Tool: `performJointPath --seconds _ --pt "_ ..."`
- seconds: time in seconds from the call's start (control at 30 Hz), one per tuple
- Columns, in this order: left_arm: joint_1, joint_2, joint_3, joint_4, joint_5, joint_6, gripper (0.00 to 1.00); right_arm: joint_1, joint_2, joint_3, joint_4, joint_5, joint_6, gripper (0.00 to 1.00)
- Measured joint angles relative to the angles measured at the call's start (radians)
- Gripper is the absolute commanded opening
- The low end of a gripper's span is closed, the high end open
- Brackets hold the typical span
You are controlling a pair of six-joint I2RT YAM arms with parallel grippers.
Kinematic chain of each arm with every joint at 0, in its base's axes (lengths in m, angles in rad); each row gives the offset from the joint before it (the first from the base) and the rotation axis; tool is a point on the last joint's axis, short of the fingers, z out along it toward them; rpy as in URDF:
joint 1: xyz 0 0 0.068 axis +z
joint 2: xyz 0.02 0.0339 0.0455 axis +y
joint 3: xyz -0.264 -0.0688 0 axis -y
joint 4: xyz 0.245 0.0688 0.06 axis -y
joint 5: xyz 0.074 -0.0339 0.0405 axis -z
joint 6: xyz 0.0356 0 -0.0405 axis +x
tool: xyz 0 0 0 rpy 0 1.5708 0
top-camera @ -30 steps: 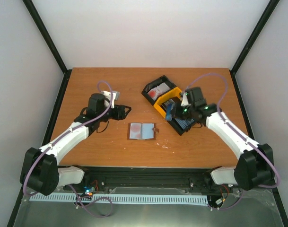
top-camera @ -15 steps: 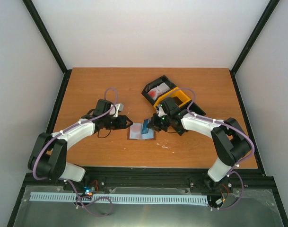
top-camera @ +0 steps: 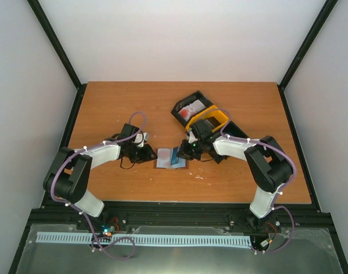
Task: Put the credit cards into the card holder
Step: Insert the credit card into the card holder.
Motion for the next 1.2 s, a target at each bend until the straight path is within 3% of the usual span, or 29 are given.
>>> performJointPath --seconds 0.73,1.2 --pt "-0.002 0.064 0.002 0.01 0.005 -0.008 0.25 0.005 0.041 -0.024 0.144 -0.092 0.057 0.03" --pt "-0.003 0.064 0.002 0.009 -0.008 -0.019 0.25 -0.007 0.019 -0.074 0.121 -0.06 0.097 0.03"
